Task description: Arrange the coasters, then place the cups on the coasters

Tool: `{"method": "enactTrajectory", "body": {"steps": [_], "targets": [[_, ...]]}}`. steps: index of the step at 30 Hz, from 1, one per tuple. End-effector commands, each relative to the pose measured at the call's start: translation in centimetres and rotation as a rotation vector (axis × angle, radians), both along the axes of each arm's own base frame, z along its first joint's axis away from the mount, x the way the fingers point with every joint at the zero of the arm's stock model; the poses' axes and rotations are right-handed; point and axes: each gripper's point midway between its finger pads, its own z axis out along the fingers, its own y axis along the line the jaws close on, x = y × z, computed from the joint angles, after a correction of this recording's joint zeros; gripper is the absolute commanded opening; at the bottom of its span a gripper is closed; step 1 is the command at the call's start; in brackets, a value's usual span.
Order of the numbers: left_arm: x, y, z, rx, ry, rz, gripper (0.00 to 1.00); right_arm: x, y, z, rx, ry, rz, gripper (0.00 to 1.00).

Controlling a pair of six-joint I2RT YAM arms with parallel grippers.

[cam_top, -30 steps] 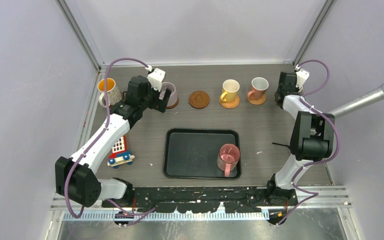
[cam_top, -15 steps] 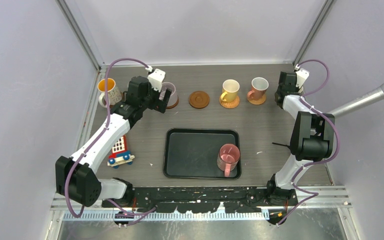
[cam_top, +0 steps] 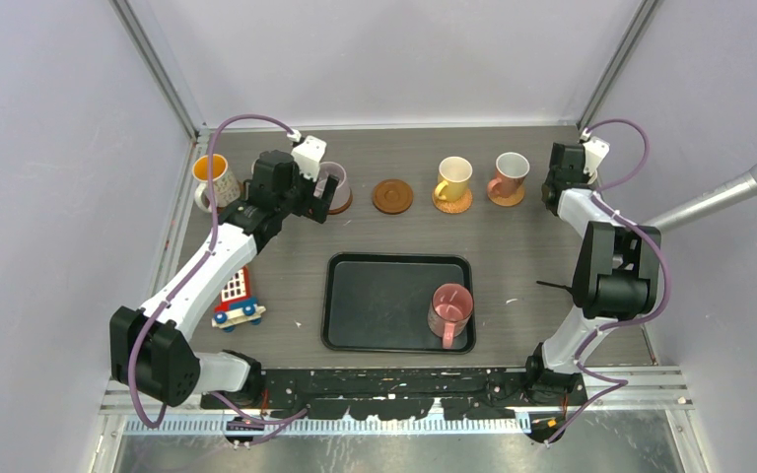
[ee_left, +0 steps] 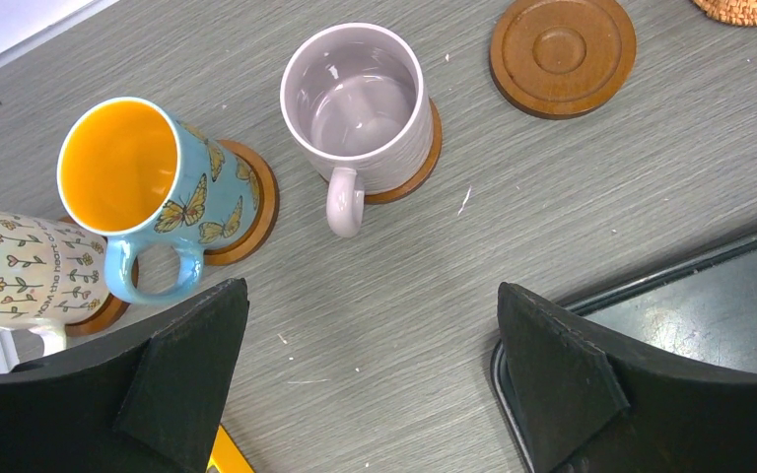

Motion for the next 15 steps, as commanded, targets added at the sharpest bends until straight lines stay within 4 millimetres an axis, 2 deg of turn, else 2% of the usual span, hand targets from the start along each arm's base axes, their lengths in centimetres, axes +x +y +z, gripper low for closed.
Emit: {"method": "enactTrajectory", "body": {"steps": [1,12,15], "targets": [[0.8,-0.1,2.3,-0.034,-0.055,0.014,1.00,-0.4,-0.4,2.8,-0.014,-0.061,-0.020,0.29],[0.8,-0.3,2.2,-0.047,-0.052,0.008,1.00,-1.6,-0.3,3.3,-0.009,-0.046,-0.025,0.20],[0.8,-0.4,2.2,-0.049,-0.050,0.003,1.00,-1.6,-0.3,2.9,-0.013,-0.034,-0.023,0.30]]}}
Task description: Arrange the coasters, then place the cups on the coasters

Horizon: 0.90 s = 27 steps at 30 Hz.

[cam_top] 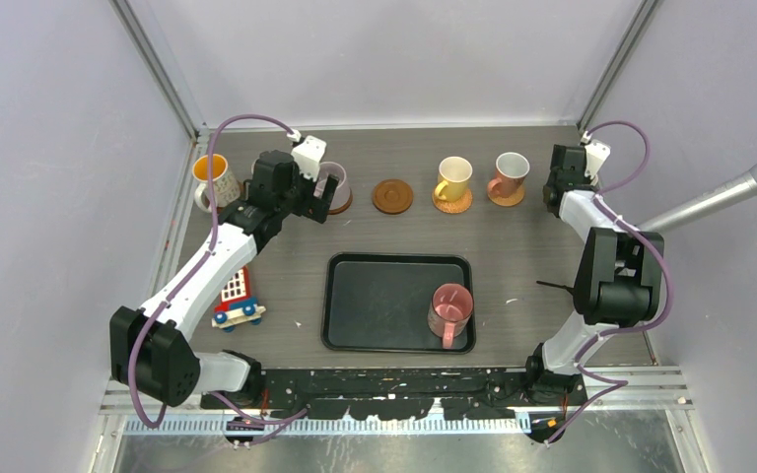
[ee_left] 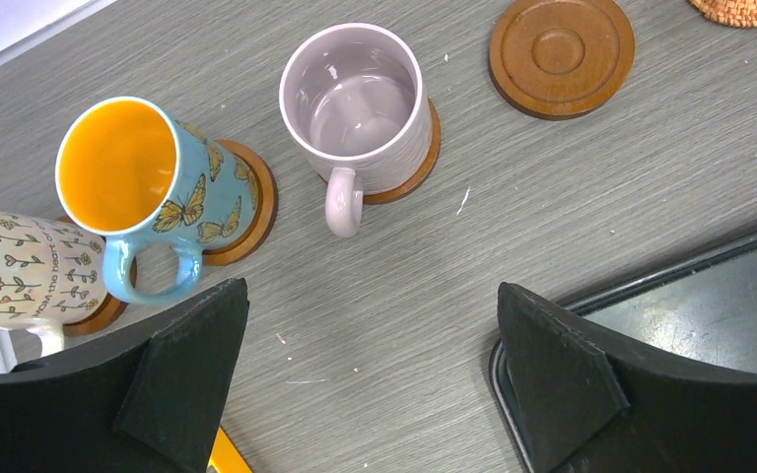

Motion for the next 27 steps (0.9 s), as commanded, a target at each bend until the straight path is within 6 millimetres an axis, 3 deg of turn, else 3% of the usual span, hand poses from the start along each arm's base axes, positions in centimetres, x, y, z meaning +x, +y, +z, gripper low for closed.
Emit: {"method": "enactTrajectory", "body": {"steps": [1,8,14,19,23,27], "targets": [[0.8,-0.4,2.2,-0.046,-0.050,0.002,1.00,0.0,-0.5,2.7,-0.023,-0.072,-0.021,0.33],[0.5,-0.3,2.0,-0.035,-0.040,-0.002,1.00,0.1,0.1,2.3,0.002,-0.065,0.009,0.52],[-0.4,-0.4,1.5,-0.014,-0.009,-0.041,1.00,-0.2,1.7,3.6,0.077,-0.080,0.054,0.71],[-2.6,-1.9,0.7,-0.042,0.030,-0.171,1.00,-1.3,4.4,5.6,0.124,-0.104,0.156,0.78],[-4.8,-3.1,-0.1,-0.055,0.078,-0.284,1.00,-3.1,6.6,6.1,0.176,-0.085,0.232,0.80],[-8.0,-5.4,-1.6,-0.033,0.147,-0.450,1.00,-5.4,9.9,6.4,0.235,-0.046,0.361,0.81]]}}
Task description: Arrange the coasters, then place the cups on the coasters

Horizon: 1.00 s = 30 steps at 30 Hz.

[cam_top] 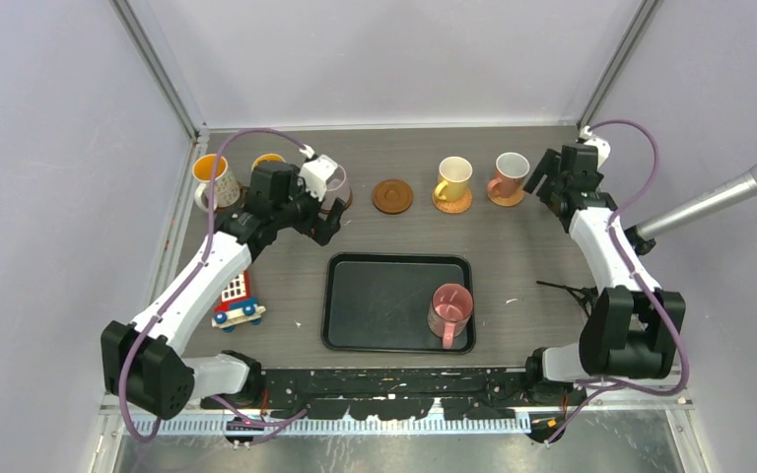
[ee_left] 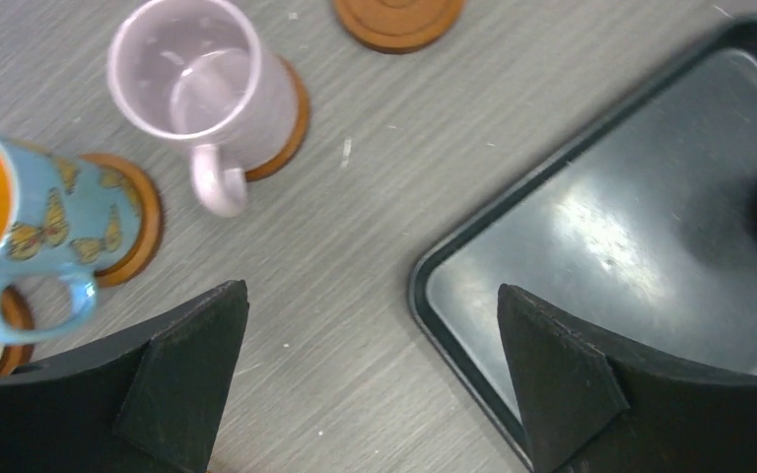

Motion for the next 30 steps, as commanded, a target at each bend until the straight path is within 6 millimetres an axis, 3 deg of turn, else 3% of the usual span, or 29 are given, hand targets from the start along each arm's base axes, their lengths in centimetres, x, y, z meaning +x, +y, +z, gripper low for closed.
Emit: {"method": "enactTrajectory", "body": {"steps": [1,5,11,14,19,26,30], "targets": [[-4.5,-3.2,-1.0,0.006,0.058,-0.242,1.00,-3.1,4.4,0.3,0.073,0.043,0.183,0.81],[-8.1,-6.8,-2.5,0.031,0.111,-0.387,1.00,-5.2,8.5,0.5,0.103,0.049,0.388,0.81],[-12.1,-13.0,-3.7,0.029,0.166,-0.517,1.00,-7.8,11.5,0.0,0.091,0.115,0.601,0.81],[-13.7,-15.4,-4.5,0.051,0.157,-0.572,1.00,-9.1,11.4,-1.3,0.066,0.206,0.659,0.82],[-14.4,-18.3,-3.2,-0.002,0.236,-0.499,1.00,-9.9,10.5,-3.0,0.049,0.310,0.643,0.82],[-17.1,-20.5,-0.9,-0.144,0.399,-0.405,1.00,-8.6,9.7,-4.7,0.083,0.342,0.566,0.82],[-18.9,-22.1,-0.8,-0.148,0.424,-0.413,1.00,-7.4,8.3,-5.6,0.115,0.348,0.500,0.82]]}}
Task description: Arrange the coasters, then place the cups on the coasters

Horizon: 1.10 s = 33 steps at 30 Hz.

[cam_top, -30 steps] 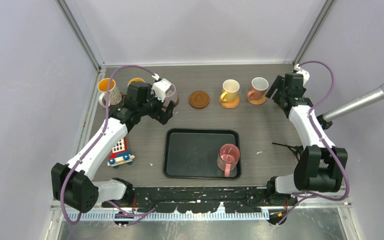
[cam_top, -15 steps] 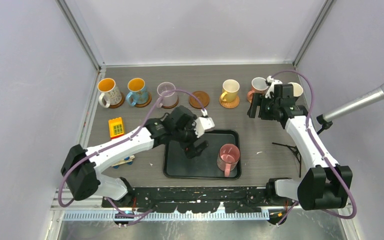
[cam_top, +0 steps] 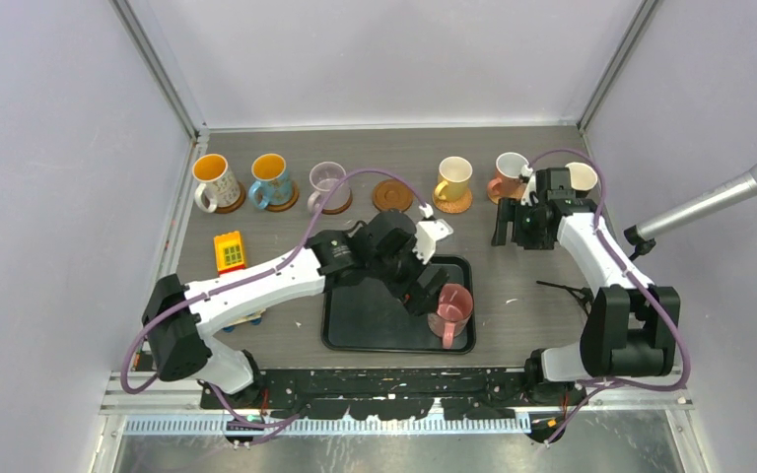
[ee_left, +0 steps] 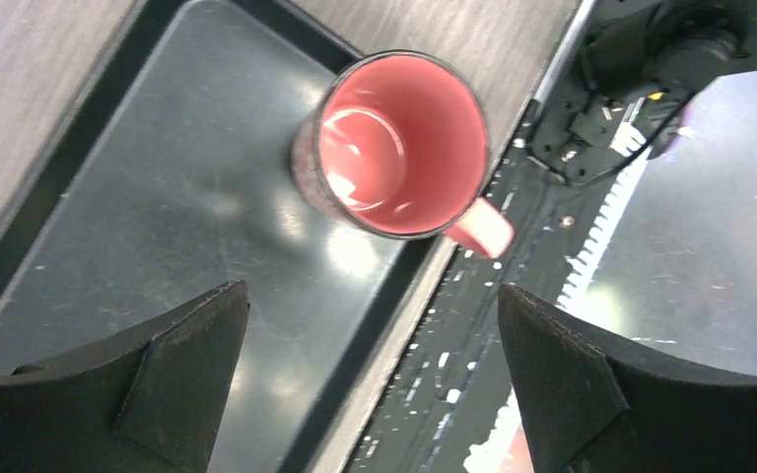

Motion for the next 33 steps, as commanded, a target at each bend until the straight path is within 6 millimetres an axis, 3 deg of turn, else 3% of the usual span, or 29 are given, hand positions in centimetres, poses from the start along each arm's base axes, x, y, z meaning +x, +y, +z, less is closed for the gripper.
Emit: {"method": "enactTrajectory", "body": {"steps": [1,7,16,27,33], "targets": [[-2.1,-2.1,1.1,-0.027,0.060,0.040,1.00,2.8,-1.4,1.1,0.010,-0.060,-0.080,0.81],[-3.5,-3.5,0.5,0.049,-0.016,0.075,1.00,4.4,-2.1,1.3,0.071,-0.070,-0.162,0.81],[-4.4,-4.7,-2.2,0.155,0.011,0.081,1.00,4.3,-2.0,1.2,0.106,-0.060,-0.195,0.81],[-2.5,-4.4,-3.4,0.222,-0.064,0.198,1.00,4.5,-2.1,0.7,0.117,-0.048,-0.203,0.80],[-2.7,-5.0,-3.5,0.211,-0.057,0.159,1.00,4.2,-2.1,0.3,0.119,-0.037,-0.207,0.80]]}}
